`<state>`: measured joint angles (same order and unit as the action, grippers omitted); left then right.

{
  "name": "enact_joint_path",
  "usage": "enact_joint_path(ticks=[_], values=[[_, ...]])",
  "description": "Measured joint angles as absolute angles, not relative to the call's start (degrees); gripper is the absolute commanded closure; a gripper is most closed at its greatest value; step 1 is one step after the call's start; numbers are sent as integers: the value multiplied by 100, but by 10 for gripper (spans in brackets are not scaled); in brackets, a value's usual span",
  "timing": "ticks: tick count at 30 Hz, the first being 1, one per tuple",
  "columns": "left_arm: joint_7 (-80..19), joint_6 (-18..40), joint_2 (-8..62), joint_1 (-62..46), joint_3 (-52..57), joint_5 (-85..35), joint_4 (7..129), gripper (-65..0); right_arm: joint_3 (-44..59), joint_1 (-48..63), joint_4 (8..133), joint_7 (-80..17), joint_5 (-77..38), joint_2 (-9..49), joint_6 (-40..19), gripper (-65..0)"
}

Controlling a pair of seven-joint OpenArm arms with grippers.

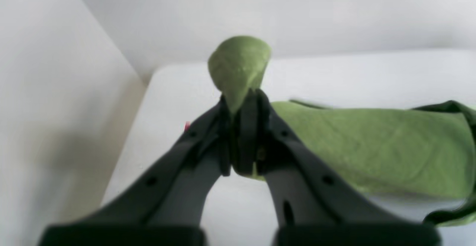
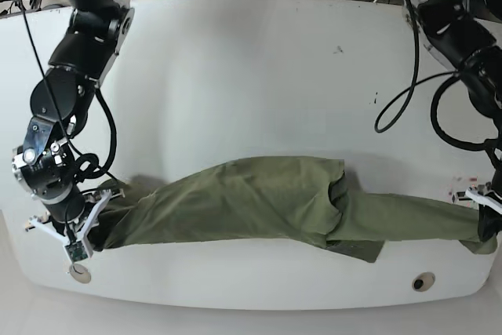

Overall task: Fold the T-shirt properly
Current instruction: 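Lift the shirt with both grippers and swing it away, laying it flat, then release the shirt and move both grippers back over the shirt body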

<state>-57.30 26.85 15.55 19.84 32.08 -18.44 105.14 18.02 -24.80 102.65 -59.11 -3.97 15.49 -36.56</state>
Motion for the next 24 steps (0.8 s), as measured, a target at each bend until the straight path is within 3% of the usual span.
enact_joint_path(ticks=[11, 24], values=[[-5754, 3352, 1544, -128, 4095, -1761, 10578, -3, 2633, -587, 10584, -5951, -344, 950, -3647, 0], [-5616, 3959, 1533, -1872, 4512, -1813, 10586, -17, 3081, 670, 10707, -5905, -351, 351, -3627, 0]])
